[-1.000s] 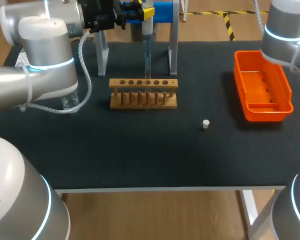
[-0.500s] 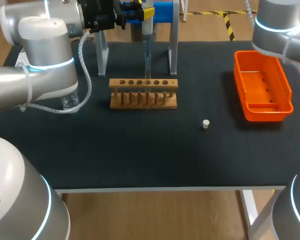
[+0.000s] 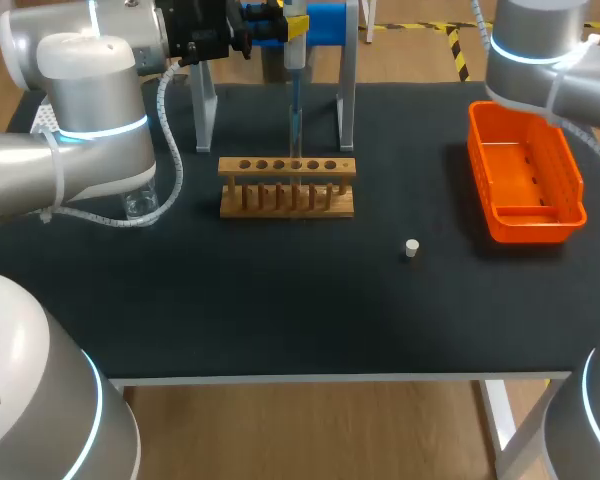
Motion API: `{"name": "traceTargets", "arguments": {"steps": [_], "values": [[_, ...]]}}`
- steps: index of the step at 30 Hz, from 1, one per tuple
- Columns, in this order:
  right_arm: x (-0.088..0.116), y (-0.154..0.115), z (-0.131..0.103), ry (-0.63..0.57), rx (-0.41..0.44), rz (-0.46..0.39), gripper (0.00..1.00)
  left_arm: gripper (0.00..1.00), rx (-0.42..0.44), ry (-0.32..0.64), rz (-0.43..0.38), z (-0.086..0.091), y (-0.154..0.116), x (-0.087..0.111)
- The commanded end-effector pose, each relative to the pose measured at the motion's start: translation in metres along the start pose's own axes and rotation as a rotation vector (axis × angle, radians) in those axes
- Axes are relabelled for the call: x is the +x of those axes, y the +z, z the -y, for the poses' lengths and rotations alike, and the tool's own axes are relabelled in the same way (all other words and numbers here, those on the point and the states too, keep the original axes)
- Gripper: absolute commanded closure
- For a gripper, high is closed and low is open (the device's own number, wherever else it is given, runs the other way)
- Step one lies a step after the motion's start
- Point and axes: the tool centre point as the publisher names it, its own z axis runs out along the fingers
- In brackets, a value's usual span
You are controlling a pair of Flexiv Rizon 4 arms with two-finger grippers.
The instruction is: Invert the test tube, pick up the pipette, mount the tip to pipette, aspirate from beaker and dispense into the tube, eject the tip, return the pipette, and cap with the stopper.
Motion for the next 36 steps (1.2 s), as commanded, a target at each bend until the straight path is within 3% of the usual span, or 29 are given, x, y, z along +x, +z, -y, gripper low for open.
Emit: {"name": "traceTargets", "arguments": {"steps": [1, 36], "values": [[-0.002, 0.002, 0.0, 0.001, 0.0, 0.001, 1.0, 1.0, 0.0, 0.0, 0.001, 0.0, 0.0, 0.0], [-0.001, 0.014, 0.016, 0.017, 0.011, -0.002, 1.0, 1.0, 0.0, 0.0, 0.001, 0.0, 0.0, 0.0]]}}
